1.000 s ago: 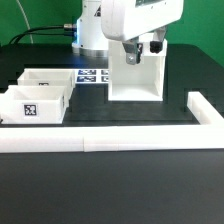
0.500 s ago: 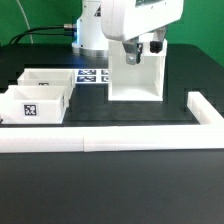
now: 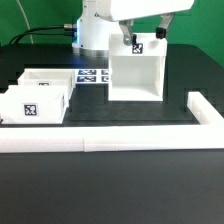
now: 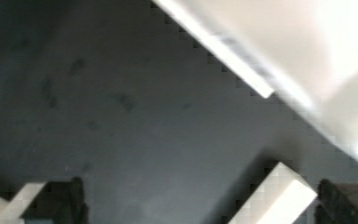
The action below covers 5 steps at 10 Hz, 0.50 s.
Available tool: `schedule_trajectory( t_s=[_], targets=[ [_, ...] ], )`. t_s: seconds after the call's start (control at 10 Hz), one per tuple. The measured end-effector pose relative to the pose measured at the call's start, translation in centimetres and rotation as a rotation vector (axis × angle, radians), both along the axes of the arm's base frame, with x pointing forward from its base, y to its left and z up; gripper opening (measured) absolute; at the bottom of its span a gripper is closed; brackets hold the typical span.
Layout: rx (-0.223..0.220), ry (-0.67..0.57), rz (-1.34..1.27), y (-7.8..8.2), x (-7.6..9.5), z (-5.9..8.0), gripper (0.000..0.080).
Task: Assemble drawer
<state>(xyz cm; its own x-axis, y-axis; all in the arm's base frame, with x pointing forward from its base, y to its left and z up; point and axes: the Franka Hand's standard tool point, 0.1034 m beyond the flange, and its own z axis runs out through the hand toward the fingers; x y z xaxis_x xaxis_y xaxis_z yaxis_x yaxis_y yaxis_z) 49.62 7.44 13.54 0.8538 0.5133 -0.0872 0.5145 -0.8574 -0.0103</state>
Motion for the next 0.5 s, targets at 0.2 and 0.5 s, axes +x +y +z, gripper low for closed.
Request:
schedule_trajectory(
  t_s=[0.2, 0.5],
  targets=[
    [-0.001, -0.001, -0.004, 0.21, -0.04, 0.17, 0.0650],
    [-0.001, 0.000, -0.004, 0.20, -0.07, 0.10, 0.0650]
  ],
)
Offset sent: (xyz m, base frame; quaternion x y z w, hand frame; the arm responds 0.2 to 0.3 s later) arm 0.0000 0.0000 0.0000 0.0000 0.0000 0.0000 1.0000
